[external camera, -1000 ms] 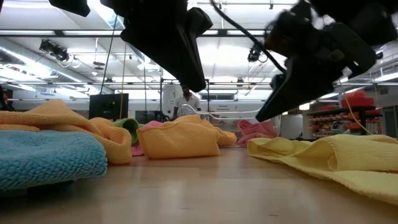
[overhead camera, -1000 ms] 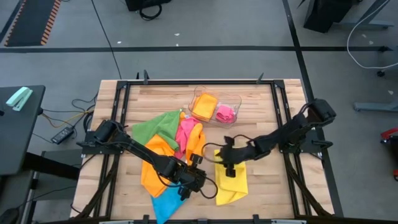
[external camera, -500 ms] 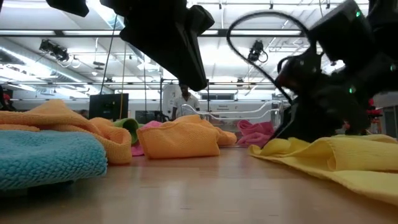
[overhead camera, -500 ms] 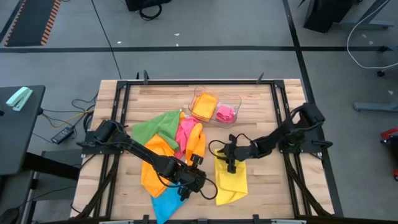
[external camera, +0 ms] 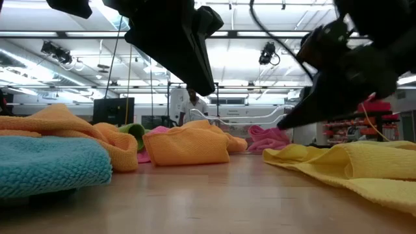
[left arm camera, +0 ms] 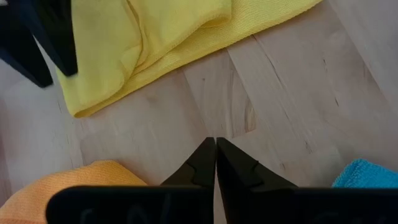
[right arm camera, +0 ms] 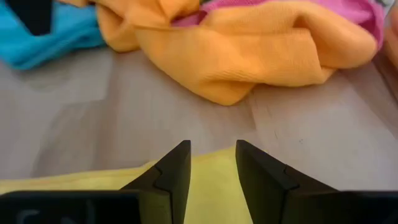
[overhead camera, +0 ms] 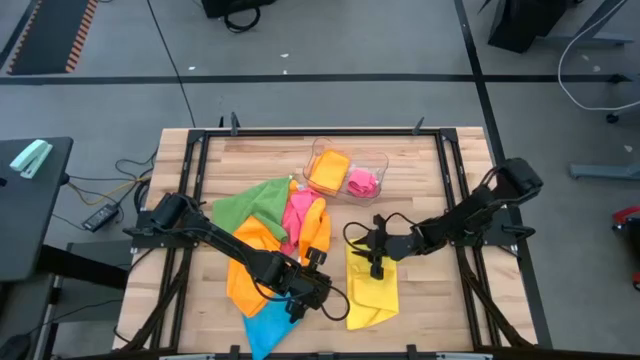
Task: Fold microfiber towels
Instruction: Fold the yellow microfiber cloth
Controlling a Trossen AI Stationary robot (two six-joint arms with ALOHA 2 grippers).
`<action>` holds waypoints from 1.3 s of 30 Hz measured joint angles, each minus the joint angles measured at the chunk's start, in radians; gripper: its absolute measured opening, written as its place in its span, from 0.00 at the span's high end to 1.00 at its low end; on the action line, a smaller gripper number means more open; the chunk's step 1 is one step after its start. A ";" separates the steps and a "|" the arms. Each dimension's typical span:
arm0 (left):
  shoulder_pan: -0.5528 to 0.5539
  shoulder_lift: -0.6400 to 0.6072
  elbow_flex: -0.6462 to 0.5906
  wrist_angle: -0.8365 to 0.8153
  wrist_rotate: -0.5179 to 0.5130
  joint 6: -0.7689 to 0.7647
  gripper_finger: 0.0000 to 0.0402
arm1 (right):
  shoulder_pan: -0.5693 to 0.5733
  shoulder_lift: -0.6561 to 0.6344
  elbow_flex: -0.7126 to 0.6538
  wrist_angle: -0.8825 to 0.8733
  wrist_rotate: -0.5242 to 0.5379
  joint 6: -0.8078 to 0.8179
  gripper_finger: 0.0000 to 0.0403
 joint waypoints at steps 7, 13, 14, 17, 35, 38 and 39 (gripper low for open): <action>0.000 0.000 0.000 0.000 0.000 0.000 0.96 | 0.052 -0.039 -0.135 0.137 0.036 0.046 0.67; 0.000 0.000 0.000 0.002 0.000 0.000 0.96 | 0.086 -0.002 -0.225 0.249 0.073 0.075 0.67; 0.000 0.000 0.000 0.003 0.000 0.000 0.95 | 0.089 0.011 -0.232 0.254 0.074 0.088 0.67; 0.000 0.000 0.000 0.003 0.000 0.000 0.94 | 0.089 0.056 -0.247 0.254 0.075 0.132 0.67; 0.000 0.000 0.000 -0.001 0.000 -0.007 0.94 | 0.049 -0.090 -0.209 0.114 0.043 0.202 0.67; 0.000 0.000 0.000 0.000 0.000 -0.007 0.94 | -0.010 -0.157 -0.209 -0.015 -0.025 0.258 0.65; 0.000 0.000 0.000 0.000 0.000 -0.007 0.94 | -0.026 -0.175 -0.209 -0.051 -0.044 0.258 0.63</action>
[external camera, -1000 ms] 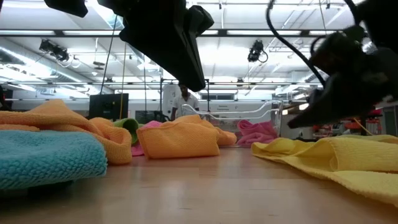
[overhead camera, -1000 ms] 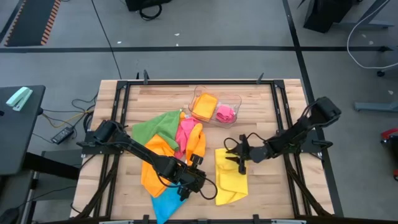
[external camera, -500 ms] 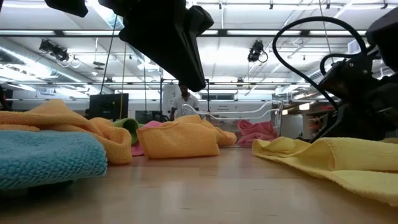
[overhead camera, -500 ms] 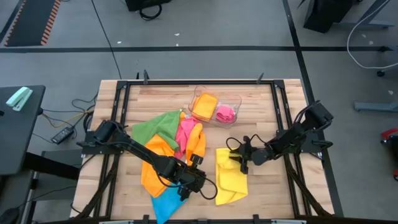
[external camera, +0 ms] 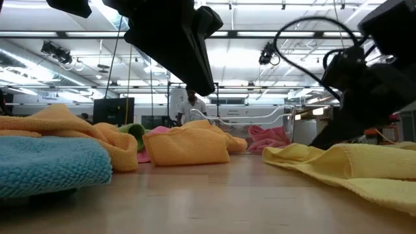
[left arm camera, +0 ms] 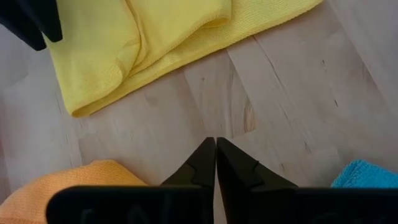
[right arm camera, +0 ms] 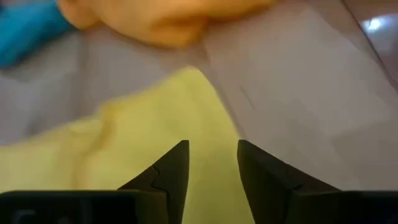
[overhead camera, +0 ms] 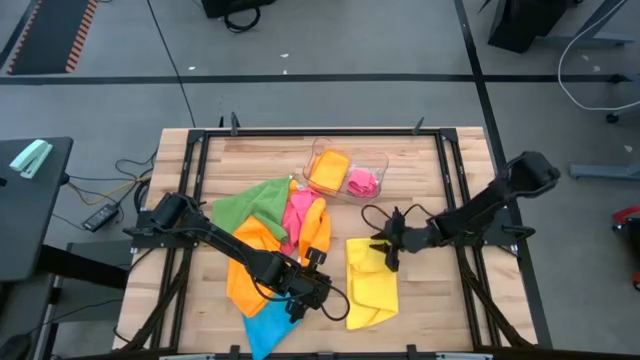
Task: Fold microfiber towels
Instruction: Fold the yellow microfiber cloth
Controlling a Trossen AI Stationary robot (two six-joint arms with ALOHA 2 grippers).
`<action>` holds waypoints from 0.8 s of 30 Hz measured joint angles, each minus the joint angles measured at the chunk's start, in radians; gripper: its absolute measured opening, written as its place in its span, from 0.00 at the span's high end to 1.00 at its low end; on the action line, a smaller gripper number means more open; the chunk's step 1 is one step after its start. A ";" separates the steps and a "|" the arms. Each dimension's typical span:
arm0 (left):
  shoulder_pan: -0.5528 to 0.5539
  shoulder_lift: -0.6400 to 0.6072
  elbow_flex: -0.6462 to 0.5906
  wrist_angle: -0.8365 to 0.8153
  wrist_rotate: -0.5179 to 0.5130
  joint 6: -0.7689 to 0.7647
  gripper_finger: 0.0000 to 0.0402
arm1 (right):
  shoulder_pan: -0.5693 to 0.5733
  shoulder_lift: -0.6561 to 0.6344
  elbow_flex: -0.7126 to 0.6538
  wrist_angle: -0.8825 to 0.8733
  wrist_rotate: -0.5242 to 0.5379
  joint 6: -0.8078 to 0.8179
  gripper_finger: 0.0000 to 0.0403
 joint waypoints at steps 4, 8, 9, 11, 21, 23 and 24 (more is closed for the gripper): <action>0.000 0.000 0.000 0.000 0.000 0.000 0.96 | -0.054 -0.066 0.000 -0.051 -0.076 -0.017 0.53; 0.000 0.000 0.000 0.000 0.000 0.004 0.97 | -0.110 -0.090 0.000 -0.133 -0.189 0.008 0.42; 0.000 0.000 0.000 0.000 0.000 0.005 0.97 | -0.121 -0.085 0.001 -0.158 -0.202 0.009 0.41; 0.000 0.000 0.000 0.000 0.000 0.007 0.96 | -0.133 -0.073 0.002 -0.189 -0.214 0.007 0.39; 0.002 0.000 0.000 -0.001 0.000 0.008 0.95 | -0.100 -0.024 0.030 -0.225 -0.244 -0.010 0.55; 0.004 0.000 0.000 -0.001 0.000 0.007 0.96 | -0.089 -0.022 0.041 -0.257 -0.231 -0.009 0.63; 0.005 0.000 0.000 -0.001 0.000 0.007 0.96 | -0.087 -0.022 0.046 -0.267 -0.229 -0.011 0.68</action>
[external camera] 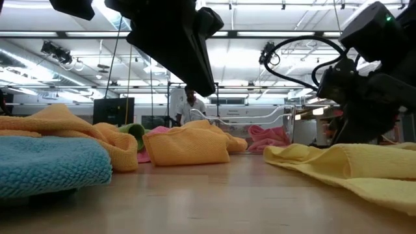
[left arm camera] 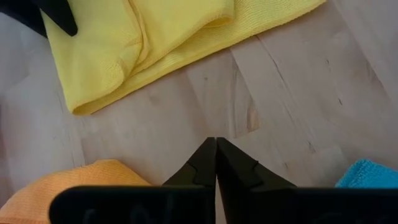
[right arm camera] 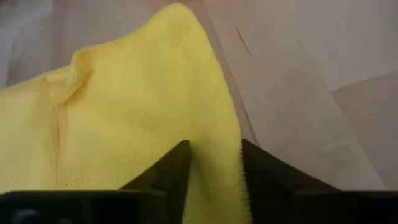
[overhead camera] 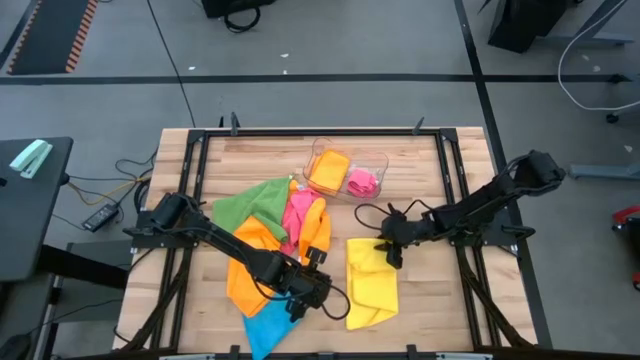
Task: Fold microfiber towels
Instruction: Fold the yellow microfiber cloth
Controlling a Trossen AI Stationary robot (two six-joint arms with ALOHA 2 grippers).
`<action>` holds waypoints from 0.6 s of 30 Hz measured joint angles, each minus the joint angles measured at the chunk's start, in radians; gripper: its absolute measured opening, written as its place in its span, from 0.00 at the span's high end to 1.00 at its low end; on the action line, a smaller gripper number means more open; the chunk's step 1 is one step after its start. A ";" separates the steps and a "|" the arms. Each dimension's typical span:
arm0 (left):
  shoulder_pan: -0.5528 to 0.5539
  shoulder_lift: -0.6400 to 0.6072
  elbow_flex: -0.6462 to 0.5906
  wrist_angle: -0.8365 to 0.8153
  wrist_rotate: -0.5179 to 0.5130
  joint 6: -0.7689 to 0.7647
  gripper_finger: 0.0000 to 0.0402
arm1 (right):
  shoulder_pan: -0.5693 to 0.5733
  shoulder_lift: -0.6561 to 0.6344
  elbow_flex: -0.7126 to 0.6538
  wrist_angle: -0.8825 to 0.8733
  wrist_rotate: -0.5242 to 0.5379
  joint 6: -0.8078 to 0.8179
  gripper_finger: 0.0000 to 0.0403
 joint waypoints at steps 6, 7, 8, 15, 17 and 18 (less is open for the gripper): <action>0.000 0.000 0.000 -0.001 0.000 0.000 0.96 | 0.004 0.002 0.051 -0.057 -0.024 -0.044 0.91; -0.001 0.000 0.000 -0.001 0.000 -0.001 0.95 | 0.006 0.003 0.063 -0.076 -0.036 -0.050 0.93; -0.002 0.000 0.000 -0.001 0.000 -0.001 0.95 | 0.006 0.003 0.077 -0.097 -0.047 -0.057 0.94; -0.002 0.000 0.000 -0.001 0.000 -0.008 0.95 | 0.007 0.004 0.262 -0.392 0.082 -0.129 0.96; -0.002 0.000 0.000 -0.002 0.000 -0.012 0.96 | 0.007 0.003 0.310 -0.481 0.188 -0.149 0.96; -0.002 0.000 0.000 -0.002 0.000 -0.020 0.96 | 0.006 0.003 0.329 -0.516 0.235 -0.162 0.96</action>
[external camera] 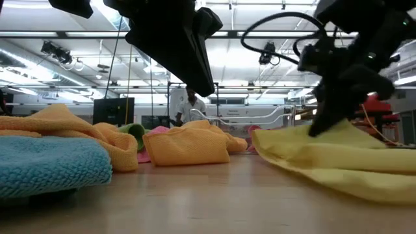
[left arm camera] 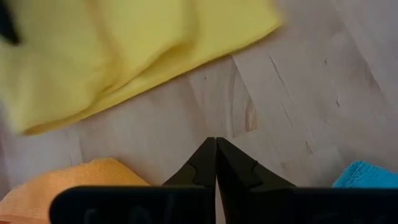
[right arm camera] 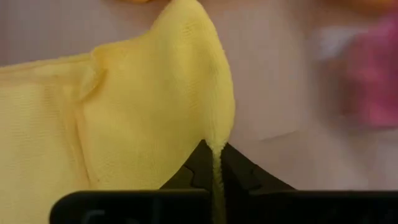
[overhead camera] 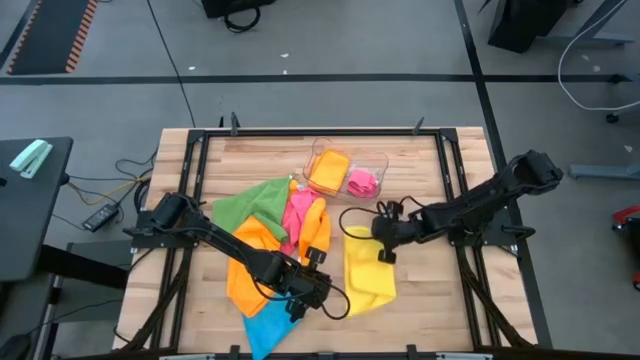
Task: Fold microfiber towels
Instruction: Fold the yellow microfiber cloth
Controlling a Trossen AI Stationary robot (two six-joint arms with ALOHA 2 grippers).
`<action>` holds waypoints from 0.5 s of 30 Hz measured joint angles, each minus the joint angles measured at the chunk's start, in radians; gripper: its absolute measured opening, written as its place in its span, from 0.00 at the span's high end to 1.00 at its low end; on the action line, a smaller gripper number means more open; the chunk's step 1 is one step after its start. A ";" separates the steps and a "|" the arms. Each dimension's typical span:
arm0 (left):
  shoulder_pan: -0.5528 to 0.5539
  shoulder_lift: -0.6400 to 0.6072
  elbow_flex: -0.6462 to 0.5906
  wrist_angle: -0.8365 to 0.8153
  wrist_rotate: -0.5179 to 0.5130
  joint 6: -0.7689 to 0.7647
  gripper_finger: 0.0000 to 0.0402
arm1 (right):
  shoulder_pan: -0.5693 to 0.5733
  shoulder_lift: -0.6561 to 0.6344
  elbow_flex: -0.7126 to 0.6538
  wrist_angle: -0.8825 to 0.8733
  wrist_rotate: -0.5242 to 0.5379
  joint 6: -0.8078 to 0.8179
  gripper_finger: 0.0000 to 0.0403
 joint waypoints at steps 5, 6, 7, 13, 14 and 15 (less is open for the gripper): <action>0.000 0.000 0.000 -0.012 0.000 -0.006 0.96 | 0.000 0.000 0.053 -0.078 0.178 -0.087 0.96; 0.000 0.000 0.000 -0.016 0.000 -0.006 0.96 | 0.000 0.000 0.058 -0.082 0.209 -0.102 0.96; 0.000 0.000 0.000 -0.018 0.000 -0.006 0.95 | 0.001 0.000 0.062 -0.088 0.235 -0.114 0.96; 0.000 0.000 0.000 -0.020 0.000 0.001 0.95 | 0.047 -0.001 0.067 -0.101 0.408 -0.213 0.97; 0.000 0.000 0.000 -0.020 0.000 0.002 0.95 | 0.054 -0.001 0.067 -0.101 0.422 -0.228 0.97; 0.000 0.000 0.000 -0.020 0.000 0.002 0.96 | 0.062 -0.002 0.067 -0.101 0.431 -0.240 0.97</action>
